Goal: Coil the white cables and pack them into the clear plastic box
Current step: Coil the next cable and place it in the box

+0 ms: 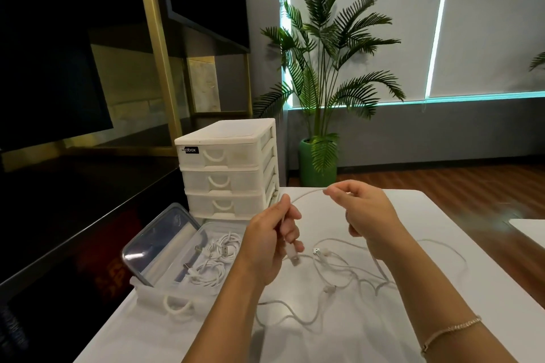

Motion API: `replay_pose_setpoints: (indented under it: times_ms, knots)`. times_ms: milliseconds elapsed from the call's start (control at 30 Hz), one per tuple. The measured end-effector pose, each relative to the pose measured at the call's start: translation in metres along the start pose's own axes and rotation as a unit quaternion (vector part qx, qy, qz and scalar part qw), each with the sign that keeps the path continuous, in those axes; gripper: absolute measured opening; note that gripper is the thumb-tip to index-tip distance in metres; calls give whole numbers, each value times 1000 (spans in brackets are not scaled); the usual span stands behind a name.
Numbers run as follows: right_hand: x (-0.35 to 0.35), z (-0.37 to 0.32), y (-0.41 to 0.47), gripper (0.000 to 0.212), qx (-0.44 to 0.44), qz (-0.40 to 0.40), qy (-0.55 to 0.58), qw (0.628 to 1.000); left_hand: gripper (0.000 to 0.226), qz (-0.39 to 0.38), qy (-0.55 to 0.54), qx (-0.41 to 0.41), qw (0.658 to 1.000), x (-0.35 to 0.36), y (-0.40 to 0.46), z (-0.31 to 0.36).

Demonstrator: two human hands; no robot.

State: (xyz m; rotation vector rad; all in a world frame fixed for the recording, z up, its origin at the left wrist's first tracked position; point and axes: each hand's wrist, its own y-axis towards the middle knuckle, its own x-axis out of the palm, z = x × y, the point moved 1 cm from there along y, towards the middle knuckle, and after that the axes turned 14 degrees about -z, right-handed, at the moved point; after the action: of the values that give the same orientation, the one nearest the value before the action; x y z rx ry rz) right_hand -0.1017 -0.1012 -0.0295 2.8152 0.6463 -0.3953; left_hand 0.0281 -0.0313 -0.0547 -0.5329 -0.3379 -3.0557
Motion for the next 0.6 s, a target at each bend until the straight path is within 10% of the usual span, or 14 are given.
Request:
replay_pose_setpoints:
  times_ms: [233,600]
  knots:
    - [2,11,6,17,-9,23,-102,994,32,-16,-112,40,993,-4,3,0]
    - [13,-6,1,22,28,-178,-298,937,25,84,-99,82,988,-7,1,4]
